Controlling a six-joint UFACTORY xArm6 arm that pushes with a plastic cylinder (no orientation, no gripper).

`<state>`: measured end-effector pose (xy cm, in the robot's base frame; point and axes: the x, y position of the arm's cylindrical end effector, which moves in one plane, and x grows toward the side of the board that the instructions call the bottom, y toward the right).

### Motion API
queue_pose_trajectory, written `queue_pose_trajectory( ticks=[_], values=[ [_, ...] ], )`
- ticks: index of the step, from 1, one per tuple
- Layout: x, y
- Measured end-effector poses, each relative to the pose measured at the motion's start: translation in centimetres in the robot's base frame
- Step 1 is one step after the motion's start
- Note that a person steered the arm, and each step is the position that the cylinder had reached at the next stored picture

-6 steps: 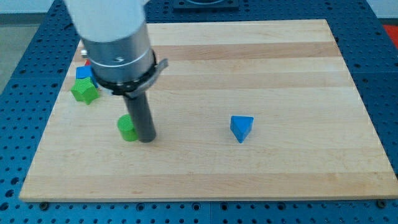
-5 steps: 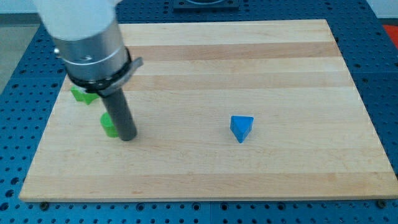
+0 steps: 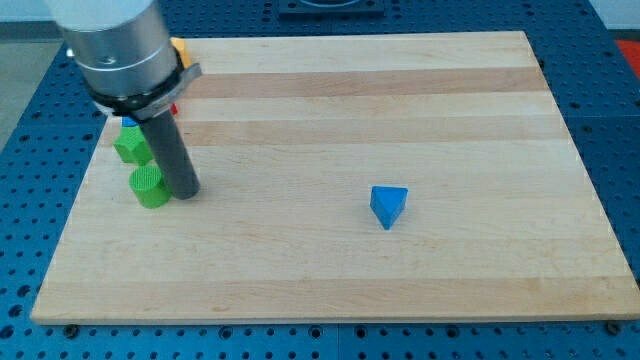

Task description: Push the green circle a bit left

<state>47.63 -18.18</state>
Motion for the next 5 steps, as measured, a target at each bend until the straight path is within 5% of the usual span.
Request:
queue_pose_trajectory(
  ticks=[5],
  values=[
    [1.2,-2.3]
  ],
)
